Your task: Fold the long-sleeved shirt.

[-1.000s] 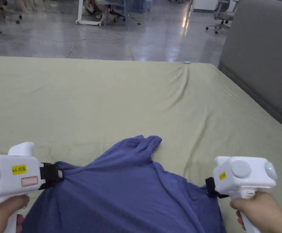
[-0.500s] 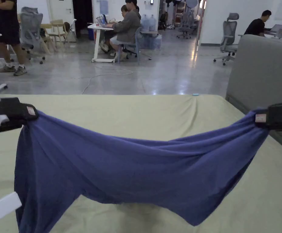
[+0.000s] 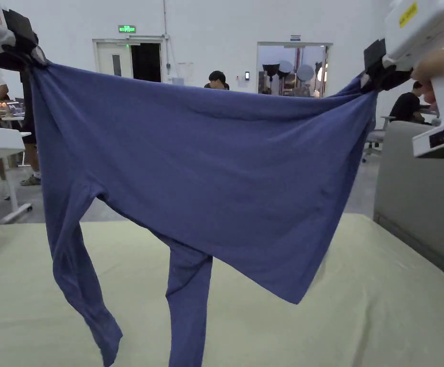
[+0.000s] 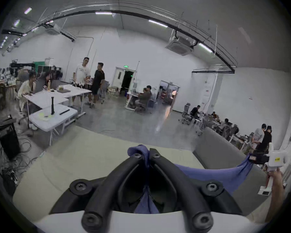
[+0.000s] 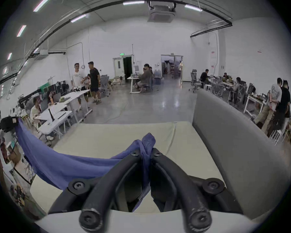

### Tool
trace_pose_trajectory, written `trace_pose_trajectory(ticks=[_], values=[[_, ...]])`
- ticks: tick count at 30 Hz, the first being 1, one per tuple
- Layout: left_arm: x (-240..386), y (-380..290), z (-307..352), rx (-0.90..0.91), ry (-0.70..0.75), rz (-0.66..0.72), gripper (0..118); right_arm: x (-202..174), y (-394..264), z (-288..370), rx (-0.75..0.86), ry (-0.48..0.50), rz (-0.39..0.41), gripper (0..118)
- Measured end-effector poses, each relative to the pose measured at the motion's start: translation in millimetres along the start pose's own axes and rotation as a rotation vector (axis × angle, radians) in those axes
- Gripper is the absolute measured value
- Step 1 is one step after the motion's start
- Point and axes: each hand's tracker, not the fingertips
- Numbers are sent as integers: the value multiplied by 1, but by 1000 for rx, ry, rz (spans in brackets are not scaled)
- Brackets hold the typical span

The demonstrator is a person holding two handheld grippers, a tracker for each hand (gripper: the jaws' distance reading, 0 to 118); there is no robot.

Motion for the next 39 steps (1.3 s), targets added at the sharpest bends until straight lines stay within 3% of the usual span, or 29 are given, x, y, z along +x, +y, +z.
trace_pose_trajectory(ticks=[6,9,13,19,25,30,33,39], values=[[-13,27,-45,60,-2,134,0,-14,38,-26,56,-40,-7,3],[-12,20,-64,63,17,113,0,-12,39,-43,81,-29,-18,3],[-18,-21,-95,43,37,55,0,-11,8,-77,18,-66,25,3],[-53,-152,-155,-199,84,20,0,3,-133,-170,-201,-29,109,3],[-88,-348,-172,-530,126,62,0,21,-318,-242,-519,32,-34,3],[-111,-449,-123,-669,124,117,0,41,-436,-234,-662,65,-86,3],[-134,-472,-84,-709,112,123,0,58,-478,-193,-649,70,-73,3],[-145,-508,11,-780,85,58,0,80,-530,-100,-584,164,-158,3]])
